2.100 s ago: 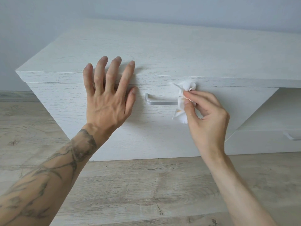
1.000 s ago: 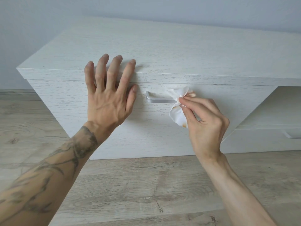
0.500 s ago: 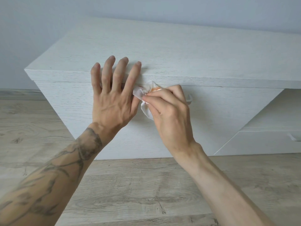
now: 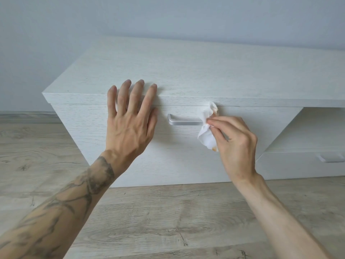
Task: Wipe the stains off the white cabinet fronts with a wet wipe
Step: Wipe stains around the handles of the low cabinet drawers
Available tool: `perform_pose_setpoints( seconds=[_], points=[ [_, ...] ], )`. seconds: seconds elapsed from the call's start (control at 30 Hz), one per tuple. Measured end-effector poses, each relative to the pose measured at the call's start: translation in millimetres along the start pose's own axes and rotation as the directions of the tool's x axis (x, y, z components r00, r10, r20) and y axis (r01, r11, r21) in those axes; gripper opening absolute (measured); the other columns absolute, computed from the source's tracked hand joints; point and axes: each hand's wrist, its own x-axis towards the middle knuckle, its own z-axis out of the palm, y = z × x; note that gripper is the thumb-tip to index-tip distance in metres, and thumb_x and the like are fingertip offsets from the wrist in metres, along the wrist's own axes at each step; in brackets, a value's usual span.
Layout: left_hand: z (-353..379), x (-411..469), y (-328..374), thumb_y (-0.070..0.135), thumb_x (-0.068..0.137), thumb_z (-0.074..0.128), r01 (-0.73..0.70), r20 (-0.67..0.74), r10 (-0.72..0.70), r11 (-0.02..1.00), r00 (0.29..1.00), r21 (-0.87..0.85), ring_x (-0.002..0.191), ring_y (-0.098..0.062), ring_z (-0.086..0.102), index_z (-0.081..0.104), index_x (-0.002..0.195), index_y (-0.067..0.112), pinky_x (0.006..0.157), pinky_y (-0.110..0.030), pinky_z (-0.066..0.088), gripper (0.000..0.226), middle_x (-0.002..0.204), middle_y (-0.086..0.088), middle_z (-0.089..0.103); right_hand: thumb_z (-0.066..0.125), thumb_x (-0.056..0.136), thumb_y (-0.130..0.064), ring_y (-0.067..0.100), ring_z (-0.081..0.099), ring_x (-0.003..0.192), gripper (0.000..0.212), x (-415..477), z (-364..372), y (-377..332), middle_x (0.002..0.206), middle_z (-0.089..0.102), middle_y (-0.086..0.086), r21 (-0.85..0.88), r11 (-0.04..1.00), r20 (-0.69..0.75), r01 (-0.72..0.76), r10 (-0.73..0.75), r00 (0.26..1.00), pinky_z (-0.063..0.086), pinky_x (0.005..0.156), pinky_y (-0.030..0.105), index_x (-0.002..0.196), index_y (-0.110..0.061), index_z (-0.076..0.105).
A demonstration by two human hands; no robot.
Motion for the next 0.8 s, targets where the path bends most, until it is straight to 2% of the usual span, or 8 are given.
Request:
perform_pose_setpoints(
  seconds=[0.07, 0.13, 0.27, 0.43, 0.53, 0.67, 0.73, 0.8],
  points=[
    [-8, 1, 2, 0.033, 0.115, 0.04, 0.008, 0.031, -0.008, 1.0, 0.999, -0.01, 0.149, -0.043, 0.037, 0.042, 0.161, 0.014, 0.128, -0.057, 0.015, 0.049, 0.159, -0.017, 0.045, 0.077, 0.09, 0.006, 0.017, 0.074, 0.1, 0.019, 2, -8, 5, 0.106, 0.077, 0.004, 0.046, 0.99, 0.019, -0.132, 0.131, 0.991, 0.05, 0.094, 0.011, 0.103, -0.006, 0.082],
    [-16, 3, 5, 0.033, 0.114, 0.041, 0.022, 0.075, -0.02, 0.999, 0.997, -0.03, 0.149, -0.043, 0.036, 0.041, 0.161, 0.015, 0.128, -0.058, 0.016, 0.05, 0.16, -0.016, 0.044, 0.078, 0.09, 0.006, 0.013, 0.073, 0.092, 0.018, 5, -17, 8, 0.103, 0.077, 0.0, 0.066, 0.981, 0.019, -0.184, 0.183, 0.983, 0.05, 0.088, 0.009, 0.101, -0.008, 0.082],
    [-35, 11, 9, 0.036, 0.114, 0.038, 0.047, 0.191, -0.037, 0.998, 0.981, -0.046, 0.15, -0.042, 0.036, 0.041, 0.161, 0.016, 0.128, -0.059, 0.018, 0.052, 0.162, -0.015, 0.043, 0.079, 0.09, 0.001, 0.006, 0.071, 0.084, 0.018, 23, -36, 3, 0.102, 0.076, -0.005, 0.115, 0.978, 0.052, -0.173, 0.168, 0.984, 0.057, 0.082, 0.021, 0.101, -0.013, 0.082],
    [-75, 44, 18, 0.042, 0.113, 0.033, 0.034, 0.405, -0.005, 0.997, 0.914, -0.063, 0.155, -0.039, 0.034, 0.042, 0.163, 0.017, 0.129, -0.058, 0.018, 0.057, 0.166, -0.015, 0.041, 0.078, 0.092, 0.0, 0.01, 0.073, 0.084, 0.018, 75, -66, -16, 0.099, 0.076, -0.004, 0.12, 0.943, 0.196, -0.312, 0.286, 0.938, 0.06, 0.083, 0.03, 0.102, -0.015, 0.081],
    [-109, 94, 27, 0.047, 0.112, 0.032, 0.021, 0.519, 0.026, 0.996, 0.854, -0.084, 0.157, -0.037, 0.033, 0.042, 0.164, 0.019, 0.13, -0.058, 0.019, 0.06, 0.168, -0.014, 0.039, 0.078, 0.091, 0.002, 0.008, 0.072, 0.082, 0.02, 121, -100, -30, 0.096, 0.075, -0.006, 0.069, 0.92, 0.302, -0.385, 0.349, 0.887, 0.059, 0.082, 0.027, 0.1, -0.016, 0.081],
    [-160, 191, 40, 0.051, 0.108, 0.037, 0.014, 0.574, 0.067, 0.991, 0.816, -0.136, 0.153, -0.037, 0.04, 0.044, 0.163, 0.019, 0.128, -0.057, 0.026, 0.063, 0.165, -0.014, 0.043, 0.077, 0.088, 0.003, 0.002, 0.069, 0.081, 0.023, 206, -160, -50, 0.093, 0.074, -0.009, 0.007, 0.894, 0.385, -0.449, 0.412, 0.826, 0.053, 0.075, 0.01, 0.097, -0.018, 0.081],
    [-189, 246, 47, 0.052, 0.107, 0.034, 0.004, 0.604, 0.1, 0.986, 0.79, -0.169, 0.153, -0.036, 0.04, 0.046, 0.162, 0.021, 0.128, -0.056, 0.026, 0.064, 0.165, -0.012, 0.044, 0.077, 0.088, 0.001, 0.004, 0.069, 0.082, 0.023, 252, -194, -62, 0.094, 0.075, -0.008, -0.028, 0.874, 0.409, -0.485, 0.452, 0.793, 0.052, 0.075, 0.011, 0.097, -0.019, 0.082],
    [-219, 302, 55, 0.05, 0.111, 0.038, -0.005, 0.631, 0.139, 0.978, 0.763, -0.21, 0.154, -0.034, 0.039, 0.049, 0.16, 0.021, 0.128, -0.055, 0.023, 0.059, 0.165, -0.01, 0.044, 0.076, 0.089, 0.0, 0.005, 0.071, 0.083, 0.024, 299, -231, -74, 0.096, 0.076, -0.009, -0.053, 0.846, 0.414, -0.531, 0.503, 0.759, 0.055, 0.08, 0.019, 0.1, -0.02, 0.082]
  ],
)
